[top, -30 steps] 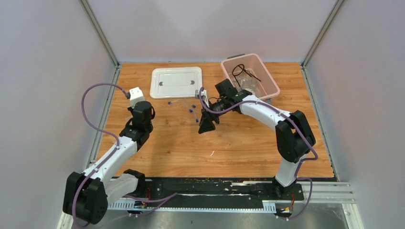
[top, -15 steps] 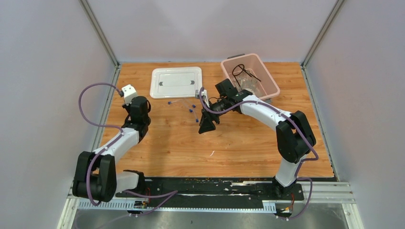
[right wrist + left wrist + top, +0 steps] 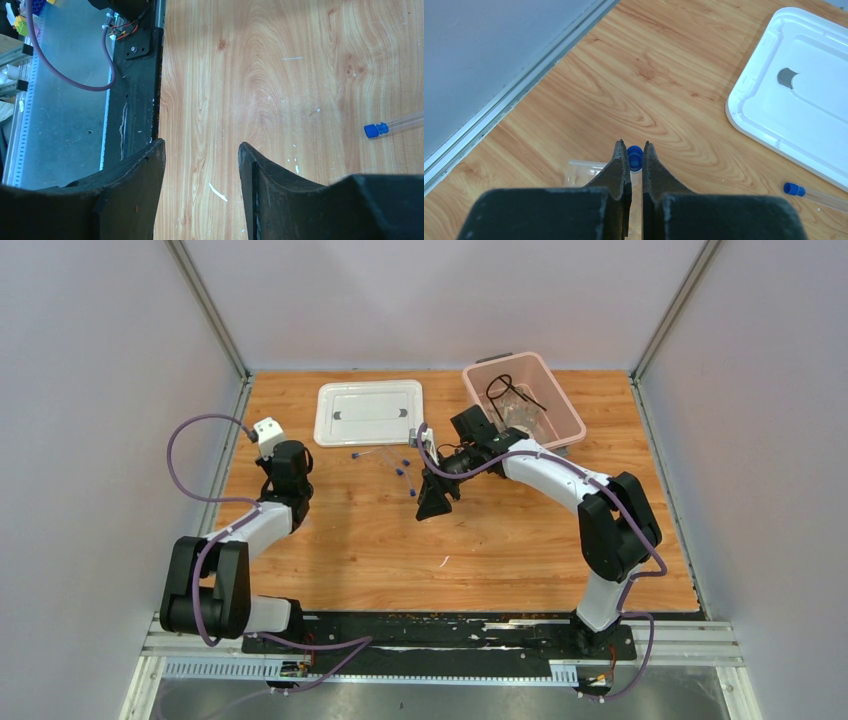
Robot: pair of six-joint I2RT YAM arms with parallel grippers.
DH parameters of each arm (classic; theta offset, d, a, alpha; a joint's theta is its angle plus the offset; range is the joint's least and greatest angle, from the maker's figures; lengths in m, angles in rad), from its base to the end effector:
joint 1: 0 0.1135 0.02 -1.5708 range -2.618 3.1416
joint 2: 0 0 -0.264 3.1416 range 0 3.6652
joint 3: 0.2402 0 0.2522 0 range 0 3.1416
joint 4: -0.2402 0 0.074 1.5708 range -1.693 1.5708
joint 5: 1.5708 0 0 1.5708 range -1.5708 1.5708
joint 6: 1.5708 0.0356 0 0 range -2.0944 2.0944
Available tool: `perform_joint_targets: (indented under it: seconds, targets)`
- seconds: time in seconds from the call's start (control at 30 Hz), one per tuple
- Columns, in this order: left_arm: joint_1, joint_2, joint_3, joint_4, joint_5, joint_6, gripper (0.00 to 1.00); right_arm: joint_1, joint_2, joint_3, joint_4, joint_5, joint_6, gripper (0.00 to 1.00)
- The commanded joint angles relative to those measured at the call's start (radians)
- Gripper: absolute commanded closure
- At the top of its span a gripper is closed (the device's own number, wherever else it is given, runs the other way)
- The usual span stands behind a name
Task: Organize the chemistry lab equipment
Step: Move the test tube rack to the center of the board.
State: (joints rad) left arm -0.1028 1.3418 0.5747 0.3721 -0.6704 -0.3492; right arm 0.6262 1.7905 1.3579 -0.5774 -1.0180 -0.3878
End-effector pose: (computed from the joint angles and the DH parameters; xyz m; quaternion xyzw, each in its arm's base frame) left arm 0.2729 -0.0059 0.2046 -0.2776 0.7574 0.1494 0.5718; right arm 0.2856 0.2440 0.2444 -0.5253 0.6681 0.4937 0.1843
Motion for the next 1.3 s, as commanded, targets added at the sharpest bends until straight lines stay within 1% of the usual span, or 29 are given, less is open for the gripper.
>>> perform_joint_targets:
  seconds: [0.0, 0.47, 0.83, 1.27]
  targets:
    - [0.009, -0.005, -0.007, 0.053, 0.007, 0.006, 1.00, 0.001, -0.025, 0.041, 0.004, -0.010, -0.024, 0.45]
    - [0.012, -0.005, 0.017, -0.012, 0.020, 0.003, 1.00, 0.000, -0.026, 0.044, -0.002, -0.019, -0.026, 0.45]
    - [0.021, 0.029, 0.058, -0.062, 0.026, -0.007, 1.00, -0.006, -0.031, 0.043, -0.002, -0.023, -0.025, 0.45]
    - [0.038, 0.028, 0.058, -0.078, 0.053, -0.022, 0.94, -0.010, -0.033, 0.044, -0.004, -0.028, -0.023, 0.45]
